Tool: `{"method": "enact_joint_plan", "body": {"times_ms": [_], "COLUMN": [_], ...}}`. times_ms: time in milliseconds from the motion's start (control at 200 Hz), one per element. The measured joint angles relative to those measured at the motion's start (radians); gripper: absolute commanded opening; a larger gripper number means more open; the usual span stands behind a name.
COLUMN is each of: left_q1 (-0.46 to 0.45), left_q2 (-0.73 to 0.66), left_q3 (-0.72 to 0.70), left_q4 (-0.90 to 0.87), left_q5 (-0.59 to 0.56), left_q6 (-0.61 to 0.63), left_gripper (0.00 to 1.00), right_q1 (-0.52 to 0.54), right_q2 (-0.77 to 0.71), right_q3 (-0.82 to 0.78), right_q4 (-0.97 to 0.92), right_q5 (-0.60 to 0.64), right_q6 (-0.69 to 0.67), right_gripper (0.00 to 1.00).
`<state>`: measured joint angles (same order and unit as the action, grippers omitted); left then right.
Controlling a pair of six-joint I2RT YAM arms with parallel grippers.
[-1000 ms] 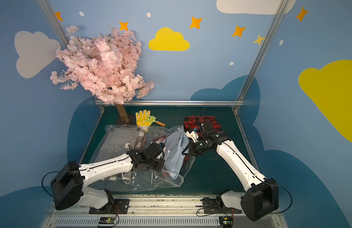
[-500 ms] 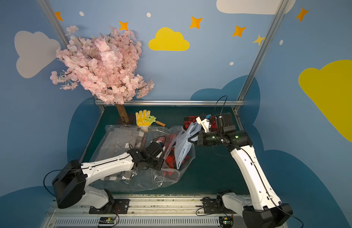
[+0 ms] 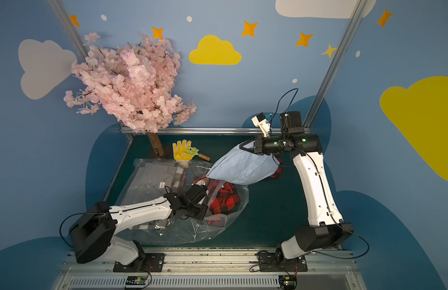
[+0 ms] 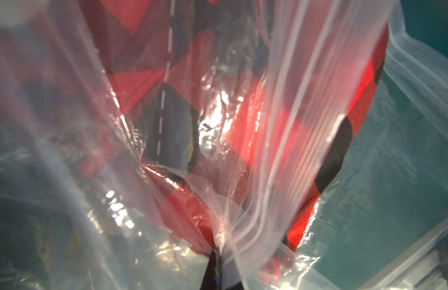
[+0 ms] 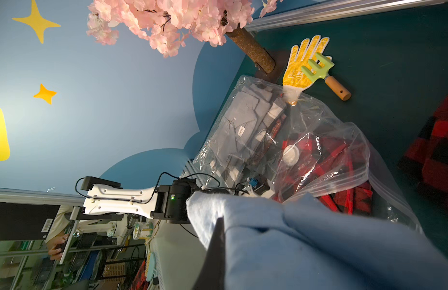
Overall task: Take the shirt out of the vacuum bag
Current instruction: Take out the shirt from the vacuum bag, then place the shirt at the center of the board.
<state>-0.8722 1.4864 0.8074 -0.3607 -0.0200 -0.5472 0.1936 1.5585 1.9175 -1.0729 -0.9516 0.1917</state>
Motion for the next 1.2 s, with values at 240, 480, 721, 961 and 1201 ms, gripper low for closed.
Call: {"method": "enact_joint_plan", "body": {"times_ms": [240,480,721,961,1201], "left_q1": [-0.006,-0.037,-0.06,-0.075,-0.103], "left_q2": [-0.051,-0.074,-0.071,-0.043,-0.002], "left_q3": [-0.051,-0.093,-0.097,-0.097,-0.089], "left_q4": [0.018,0.022,0.021,0.021,0.019], "left_q5": [0.006,0.005,-0.002,-0.003,-0.006], "left_q6": [-0.03,-0.078,-0.116,-0.147,-0.169], "left_gripper": [0.05,0.05,0.05,0.05,0.05], "right_q1": [-0.01,-0.01,0.007,0.023,-0.015], "right_q2": [0.31,0.549,0.639,0.639,0.638], "right_q3": [0.31,0.535,0.573,0.54,0.212], "right_q4": [-0.104,-0.105,0.058,0.505,1.082], "right_q5": [-0.039,-0.133,-0.249,-0.38,-0.443], "right_q6": [-0.065,-0.046,0.107,0.43,0.797], "right_gripper": [0.0,0.0,0.0,0.0,0.0]}}
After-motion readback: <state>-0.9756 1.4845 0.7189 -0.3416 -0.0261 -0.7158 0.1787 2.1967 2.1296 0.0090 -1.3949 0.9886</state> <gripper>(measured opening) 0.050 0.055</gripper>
